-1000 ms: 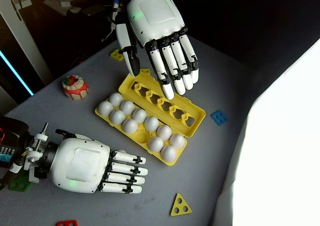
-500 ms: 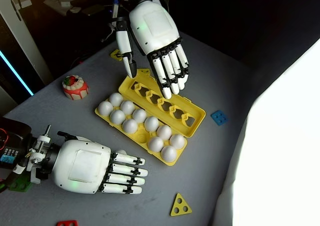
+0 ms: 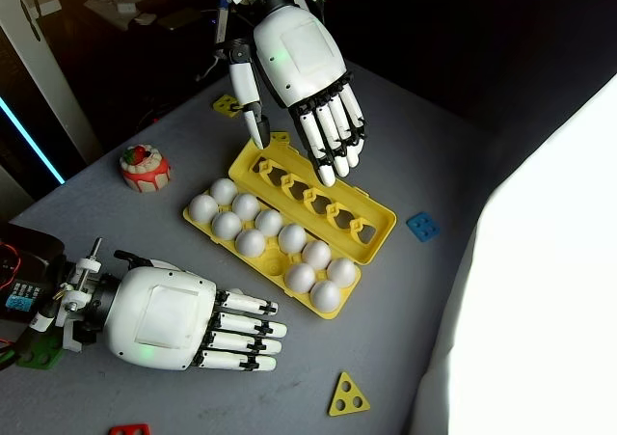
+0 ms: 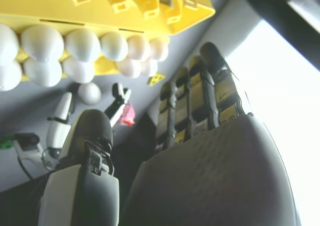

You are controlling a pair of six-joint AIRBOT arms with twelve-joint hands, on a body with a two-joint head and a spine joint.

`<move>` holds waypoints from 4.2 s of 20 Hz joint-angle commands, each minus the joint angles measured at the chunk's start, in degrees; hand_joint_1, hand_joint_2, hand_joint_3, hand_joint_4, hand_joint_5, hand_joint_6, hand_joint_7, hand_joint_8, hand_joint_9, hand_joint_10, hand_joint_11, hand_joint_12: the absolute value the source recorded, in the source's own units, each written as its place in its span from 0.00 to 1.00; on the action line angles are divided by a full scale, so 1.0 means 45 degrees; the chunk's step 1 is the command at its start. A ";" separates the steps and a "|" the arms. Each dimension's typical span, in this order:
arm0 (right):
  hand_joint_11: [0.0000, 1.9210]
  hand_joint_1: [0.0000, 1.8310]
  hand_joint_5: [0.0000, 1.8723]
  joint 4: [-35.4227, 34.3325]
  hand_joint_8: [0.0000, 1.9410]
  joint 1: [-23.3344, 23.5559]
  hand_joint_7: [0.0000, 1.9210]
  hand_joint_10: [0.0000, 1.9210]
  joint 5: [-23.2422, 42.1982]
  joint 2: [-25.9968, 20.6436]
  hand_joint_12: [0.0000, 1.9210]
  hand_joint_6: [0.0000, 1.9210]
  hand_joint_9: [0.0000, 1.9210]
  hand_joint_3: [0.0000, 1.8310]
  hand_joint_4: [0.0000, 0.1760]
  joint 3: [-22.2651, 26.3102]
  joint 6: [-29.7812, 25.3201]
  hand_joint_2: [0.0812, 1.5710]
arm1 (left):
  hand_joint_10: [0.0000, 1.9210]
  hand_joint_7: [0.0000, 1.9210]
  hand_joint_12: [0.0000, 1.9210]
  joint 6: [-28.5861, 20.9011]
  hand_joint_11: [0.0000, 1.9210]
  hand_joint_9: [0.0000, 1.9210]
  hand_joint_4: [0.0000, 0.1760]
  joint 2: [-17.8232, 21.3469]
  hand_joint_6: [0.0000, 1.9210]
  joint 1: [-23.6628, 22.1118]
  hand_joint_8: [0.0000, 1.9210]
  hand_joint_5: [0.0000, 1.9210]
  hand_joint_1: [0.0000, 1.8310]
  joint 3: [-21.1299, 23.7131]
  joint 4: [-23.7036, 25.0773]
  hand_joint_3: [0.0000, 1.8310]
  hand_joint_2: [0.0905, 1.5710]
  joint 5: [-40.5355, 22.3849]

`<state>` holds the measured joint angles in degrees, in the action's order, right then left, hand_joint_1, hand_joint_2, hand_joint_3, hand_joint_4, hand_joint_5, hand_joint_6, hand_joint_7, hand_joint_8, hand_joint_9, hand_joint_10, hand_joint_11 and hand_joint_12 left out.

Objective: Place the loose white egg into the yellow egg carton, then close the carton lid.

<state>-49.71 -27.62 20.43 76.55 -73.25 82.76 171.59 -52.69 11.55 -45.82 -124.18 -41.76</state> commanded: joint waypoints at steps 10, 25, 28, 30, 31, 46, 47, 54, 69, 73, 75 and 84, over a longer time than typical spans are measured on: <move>0.00 0.59 0.43 0.0327 0.01 -0.0071 0.18 0.05 0.1112 0.0043 0.34 0.64 0.09 0.00 0.00 -0.0239 0.0009 0.75 | 0.00 0.08 0.35 0.0040 0.00 0.08 0.18 -0.0478 0.00 -0.0262 0.00 0.07 0.22 -0.0435 0.0082 0.00 0.84 0.0162; 0.00 0.61 0.47 0.5048 0.00 0.0209 0.29 0.08 0.3221 -0.0447 0.47 0.60 0.13 0.00 0.00 0.0389 -0.5375 0.73 | 0.00 0.09 0.39 0.0041 0.00 0.09 0.17 -0.0445 0.00 -0.0248 0.00 0.08 0.20 -0.0520 0.1605 0.00 0.85 0.1766; 0.00 0.60 0.47 0.5066 0.01 0.0070 0.28 0.08 0.4202 -0.0228 0.47 0.61 0.12 0.00 0.00 0.0403 -0.5909 0.73 | 0.00 0.09 0.38 0.0041 0.00 0.09 0.19 -0.0365 0.00 -0.0125 0.00 0.08 0.21 -0.0531 0.1438 0.00 0.85 0.1455; 0.00 0.61 0.47 0.5163 0.00 -0.0022 0.28 0.08 0.4950 -0.0028 0.47 0.61 0.12 0.00 0.00 0.0401 -0.6199 0.73 | 0.00 0.09 0.36 0.0041 0.00 0.09 0.19 -0.0276 0.00 0.0009 0.00 0.08 0.22 -0.0553 0.1035 0.00 0.84 0.1090; 0.00 0.61 0.47 0.5164 0.00 -0.0069 0.28 0.08 0.5059 0.0070 0.49 0.60 0.12 0.00 0.00 0.0401 -0.6594 0.73 | 0.00 0.09 0.35 0.0041 0.00 0.09 0.18 -0.0253 0.00 0.0078 0.00 0.07 0.22 -0.0612 0.0840 0.00 0.84 0.0842; 0.00 0.60 0.45 0.5165 0.00 -0.0476 0.27 0.09 0.5357 0.1907 0.46 0.63 0.11 0.00 0.00 -0.1530 -0.9453 0.74 | 0.00 0.10 0.42 0.0041 0.00 0.11 0.14 -0.0245 0.00 -0.0041 0.00 0.10 0.23 -0.2016 0.0678 0.00 0.83 0.0667; 0.00 0.61 0.45 0.5165 0.00 -0.0500 0.27 0.09 0.5415 0.1999 0.46 0.63 0.11 0.00 0.00 -0.1595 -0.9451 0.74 | 0.00 0.10 0.41 0.0041 0.00 0.10 0.13 -0.0235 0.00 -0.0066 0.00 0.10 0.24 -0.2068 0.0678 0.00 0.83 0.0669; 0.00 0.61 0.46 0.5180 0.00 -0.0525 0.28 0.09 0.5601 0.2346 0.51 0.62 0.11 0.00 0.00 -0.1859 -0.9447 0.74 | 0.00 0.10 0.38 0.0041 0.00 0.10 0.19 -0.0120 0.00 -0.0196 0.00 0.08 0.20 -0.2133 0.0737 0.00 0.84 0.0672; 0.00 0.33 0.06 0.5178 0.00 -0.0716 0.10 0.13 0.5765 0.2648 0.37 0.12 0.04 0.00 0.00 -0.2355 -0.9421 0.66 | 0.00 0.08 0.36 0.0040 0.00 0.08 0.17 -0.0120 0.00 -0.0321 0.00 0.09 0.22 -0.2012 0.0734 0.00 0.84 0.0674; 0.00 0.32 0.06 0.5180 0.00 -0.0731 0.08 0.11 0.5784 0.2639 0.34 0.04 0.02 0.00 0.00 -0.2355 -0.9423 0.65 | 0.00 0.09 0.38 0.0040 0.00 0.10 0.18 -0.0118 0.00 -0.0321 0.00 0.09 0.22 -0.1996 0.0732 0.00 0.84 0.0674; 0.00 0.30 0.06 0.5453 0.00 -0.0683 0.09 0.12 0.5866 0.2525 0.40 0.03 0.04 0.00 0.00 -0.2348 -0.9444 0.65 | 0.00 0.09 0.37 0.0040 0.00 0.09 0.20 -0.0119 0.00 -0.0331 0.00 0.10 0.24 -0.1988 0.0653 0.00 0.83 0.0672; 0.00 0.31 0.05 0.7035 0.00 -0.0253 0.05 0.08 0.4784 -0.0107 0.07 0.00 0.00 0.00 0.00 -0.1172 -0.9435 0.67 | 0.00 0.09 0.31 -0.2428 0.00 0.09 0.14 -0.0472 0.00 -0.0913 0.00 0.10 0.21 -0.2716 -0.0095 0.00 0.84 -0.0863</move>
<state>-19.22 -29.54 36.25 75.37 -78.43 40.69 160.88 -54.78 8.21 -58.02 -127.42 -46.61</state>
